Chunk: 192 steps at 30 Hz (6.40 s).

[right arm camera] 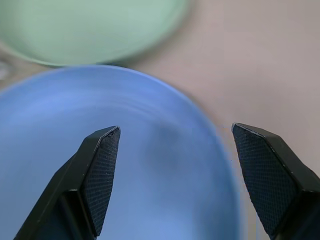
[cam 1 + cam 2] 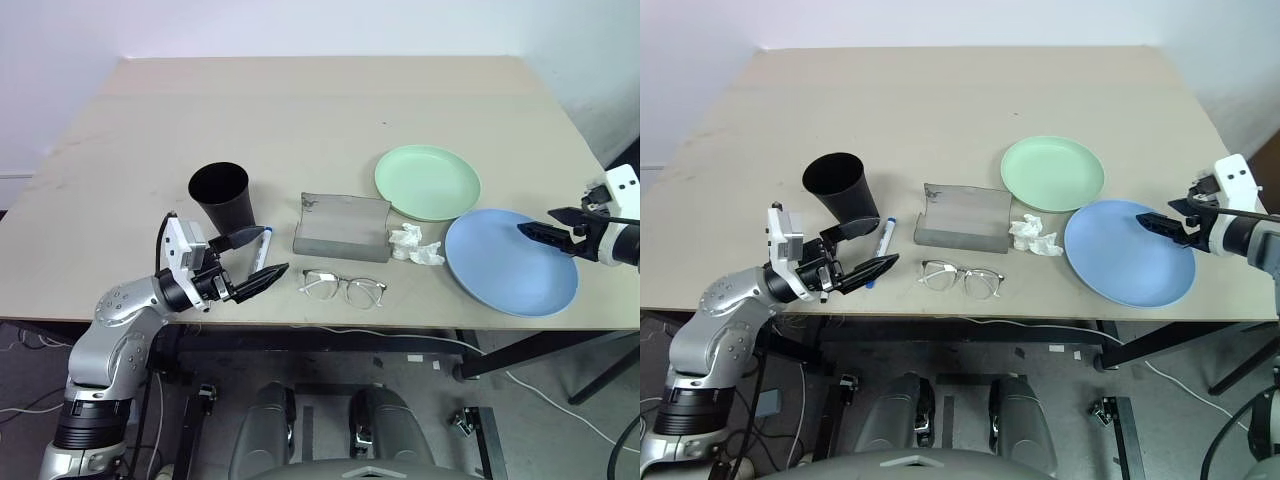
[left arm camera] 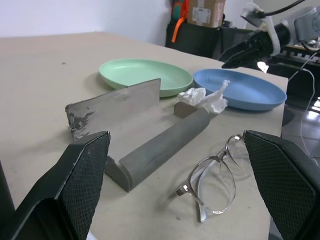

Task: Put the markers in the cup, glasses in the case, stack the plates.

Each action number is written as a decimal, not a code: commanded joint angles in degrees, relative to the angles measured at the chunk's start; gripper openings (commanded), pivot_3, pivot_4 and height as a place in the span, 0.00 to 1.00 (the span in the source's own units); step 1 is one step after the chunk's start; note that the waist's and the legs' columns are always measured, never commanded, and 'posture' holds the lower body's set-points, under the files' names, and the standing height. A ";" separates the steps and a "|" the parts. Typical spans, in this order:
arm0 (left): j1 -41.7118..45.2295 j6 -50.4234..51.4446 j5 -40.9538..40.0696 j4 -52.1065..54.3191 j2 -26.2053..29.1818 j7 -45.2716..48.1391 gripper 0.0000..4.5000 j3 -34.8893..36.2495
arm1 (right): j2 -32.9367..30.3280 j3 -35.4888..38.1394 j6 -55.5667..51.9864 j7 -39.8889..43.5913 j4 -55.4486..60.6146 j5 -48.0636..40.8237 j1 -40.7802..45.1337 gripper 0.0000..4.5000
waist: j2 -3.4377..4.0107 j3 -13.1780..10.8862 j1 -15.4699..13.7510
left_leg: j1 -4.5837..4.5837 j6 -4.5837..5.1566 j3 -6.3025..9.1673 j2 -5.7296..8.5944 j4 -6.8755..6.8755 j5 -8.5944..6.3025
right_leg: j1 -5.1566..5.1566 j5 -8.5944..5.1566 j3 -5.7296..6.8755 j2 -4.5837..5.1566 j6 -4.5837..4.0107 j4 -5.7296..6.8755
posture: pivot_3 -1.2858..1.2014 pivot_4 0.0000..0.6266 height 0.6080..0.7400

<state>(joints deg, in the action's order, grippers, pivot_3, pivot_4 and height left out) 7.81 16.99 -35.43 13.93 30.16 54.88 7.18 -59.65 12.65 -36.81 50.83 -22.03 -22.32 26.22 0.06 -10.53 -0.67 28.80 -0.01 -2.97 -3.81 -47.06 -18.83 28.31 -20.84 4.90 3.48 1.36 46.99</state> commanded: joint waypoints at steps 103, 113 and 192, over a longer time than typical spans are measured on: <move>-2.40 -1.08 2.71 5.07 -0.43 -7.04 1.00 0.21 | 25.74 0.72 12.56 -26.01 -48.80 11.68 49.30 0.00 | -0.17 -0.20 1.62 | 0.46 -0.21 -1.72 0.04 -0.07 0.13 | 1.11 0.89 -1.77 0.05 0.83 -0.02 | 0.52 0.24 0.47; -2.70 -0.16 2.69 6.78 -0.31 -8.55 1.00 0.15 | 25.65 -1.91 13.56 -26.13 -49.80 15.85 48.22 0.00 | -0.17 -0.19 1.64 | 0.45 -0.22 -1.72 0.04 -0.08 0.14 | 1.10 0.90 -1.77 0.04 0.83 -0.01 | 0.52 0.24 0.47; -3.30 -3.99 4.06 3.01 -0.10 -5.25 1.00 0.60 | 18.14 -12.15 6.25 4.85 -16.12 9.85 35.92 0.01 | -0.24 -0.23 1.55 | -0.32 -0.28 -1.76 -0.03 0.05 0.17 | 0.17 1.25 -1.71 0.04 0.86 -0.89 | 0.52 0.24 0.47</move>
<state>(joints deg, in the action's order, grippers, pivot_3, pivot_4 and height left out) 4.29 14.13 -31.46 15.81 30.02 49.72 7.50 -42.20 -0.13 -33.59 59.70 -33.31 -14.94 59.91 -0.18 -10.76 0.88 28.49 -0.29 -4.74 -3.83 -47.01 -18.66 28.49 -19.59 3.19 3.51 2.22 46.10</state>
